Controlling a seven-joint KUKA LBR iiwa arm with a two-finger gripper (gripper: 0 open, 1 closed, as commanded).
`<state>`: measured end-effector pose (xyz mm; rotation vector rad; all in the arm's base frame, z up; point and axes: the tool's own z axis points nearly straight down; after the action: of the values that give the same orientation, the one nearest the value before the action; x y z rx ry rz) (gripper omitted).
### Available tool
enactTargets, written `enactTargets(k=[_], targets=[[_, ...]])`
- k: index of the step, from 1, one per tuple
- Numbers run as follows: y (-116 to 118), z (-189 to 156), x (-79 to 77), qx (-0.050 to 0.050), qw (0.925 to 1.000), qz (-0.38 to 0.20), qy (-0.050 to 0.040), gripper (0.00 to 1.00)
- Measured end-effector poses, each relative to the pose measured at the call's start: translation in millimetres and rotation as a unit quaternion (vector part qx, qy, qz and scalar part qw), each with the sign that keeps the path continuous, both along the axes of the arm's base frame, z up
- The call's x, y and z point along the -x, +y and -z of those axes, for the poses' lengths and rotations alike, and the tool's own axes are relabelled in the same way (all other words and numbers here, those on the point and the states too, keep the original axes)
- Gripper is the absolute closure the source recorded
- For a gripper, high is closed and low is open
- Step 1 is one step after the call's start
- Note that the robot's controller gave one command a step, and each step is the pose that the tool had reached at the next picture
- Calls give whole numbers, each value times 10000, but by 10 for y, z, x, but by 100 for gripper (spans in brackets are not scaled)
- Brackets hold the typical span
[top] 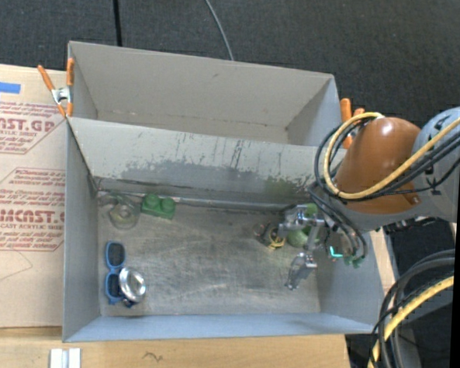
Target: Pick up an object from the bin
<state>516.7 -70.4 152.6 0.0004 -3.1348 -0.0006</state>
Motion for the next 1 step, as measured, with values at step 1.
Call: enactTargets(k=[1], targets=[[-315, 752, -678, -2, 9958, 919, -35, 0]])
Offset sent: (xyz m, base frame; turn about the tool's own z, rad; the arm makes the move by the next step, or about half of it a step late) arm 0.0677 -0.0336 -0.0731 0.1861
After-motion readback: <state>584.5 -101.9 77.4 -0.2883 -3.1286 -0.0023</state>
